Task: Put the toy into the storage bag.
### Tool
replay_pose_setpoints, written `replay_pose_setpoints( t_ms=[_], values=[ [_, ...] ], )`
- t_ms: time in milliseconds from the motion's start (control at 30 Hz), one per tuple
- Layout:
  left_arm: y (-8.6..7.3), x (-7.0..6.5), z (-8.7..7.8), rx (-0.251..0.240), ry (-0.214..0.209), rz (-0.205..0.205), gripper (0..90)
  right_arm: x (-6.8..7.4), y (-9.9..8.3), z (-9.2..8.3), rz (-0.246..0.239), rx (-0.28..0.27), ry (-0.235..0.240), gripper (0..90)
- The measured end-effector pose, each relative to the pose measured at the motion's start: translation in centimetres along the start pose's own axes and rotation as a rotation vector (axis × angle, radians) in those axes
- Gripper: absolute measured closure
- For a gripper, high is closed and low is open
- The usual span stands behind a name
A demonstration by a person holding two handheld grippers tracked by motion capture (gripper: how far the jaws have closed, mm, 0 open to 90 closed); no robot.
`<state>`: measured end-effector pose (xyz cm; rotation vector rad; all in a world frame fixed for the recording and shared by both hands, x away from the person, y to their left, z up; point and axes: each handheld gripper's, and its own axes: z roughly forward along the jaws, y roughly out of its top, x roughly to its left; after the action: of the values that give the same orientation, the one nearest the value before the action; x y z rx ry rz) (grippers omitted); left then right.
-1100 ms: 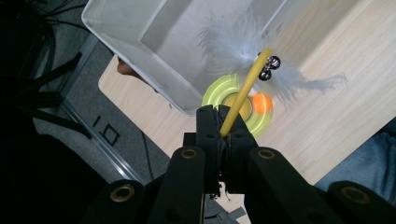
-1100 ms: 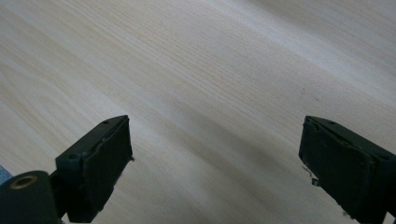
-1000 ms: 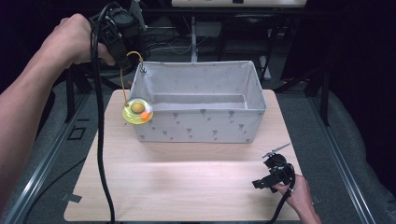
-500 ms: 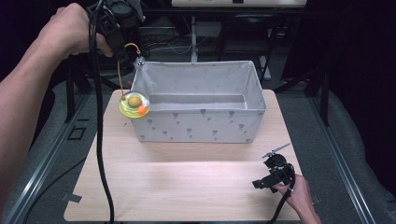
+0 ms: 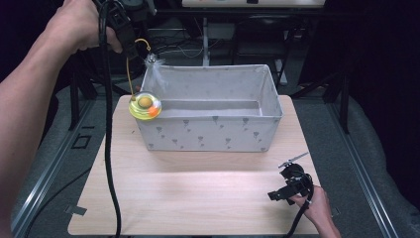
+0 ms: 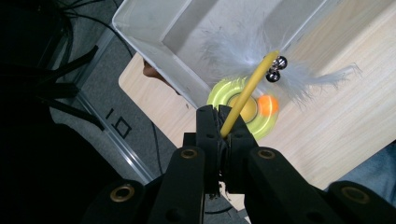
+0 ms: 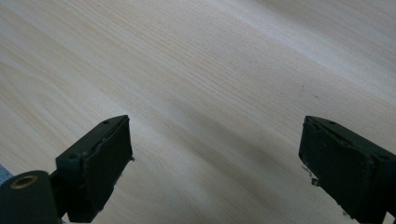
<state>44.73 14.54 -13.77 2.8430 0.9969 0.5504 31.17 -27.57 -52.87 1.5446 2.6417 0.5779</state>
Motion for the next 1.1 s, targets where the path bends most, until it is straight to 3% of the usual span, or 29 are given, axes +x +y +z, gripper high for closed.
replay_pose_setpoints(
  t_ms=[500, 767, 1100],
  values=[
    [1.3, 0.8, -0.5, -0.009, 0.038, -0.016, 87.6, -0.1, 0.0, 0.0, -0.002, 0.005, 0.002, 8.9],
    [2.2, 1.1, -0.6, -0.019, 0.072, -0.004, 87.5, -0.1, 0.0, 0.0, -0.005, 0.005, 0.004, 9.0],
    [2.9, 1.3, 0.3, -0.022, 0.065, -0.016, 87.5, -0.1, 0.0, -0.1, -0.006, 0.006, 0.001, 8.9]
  ],
)
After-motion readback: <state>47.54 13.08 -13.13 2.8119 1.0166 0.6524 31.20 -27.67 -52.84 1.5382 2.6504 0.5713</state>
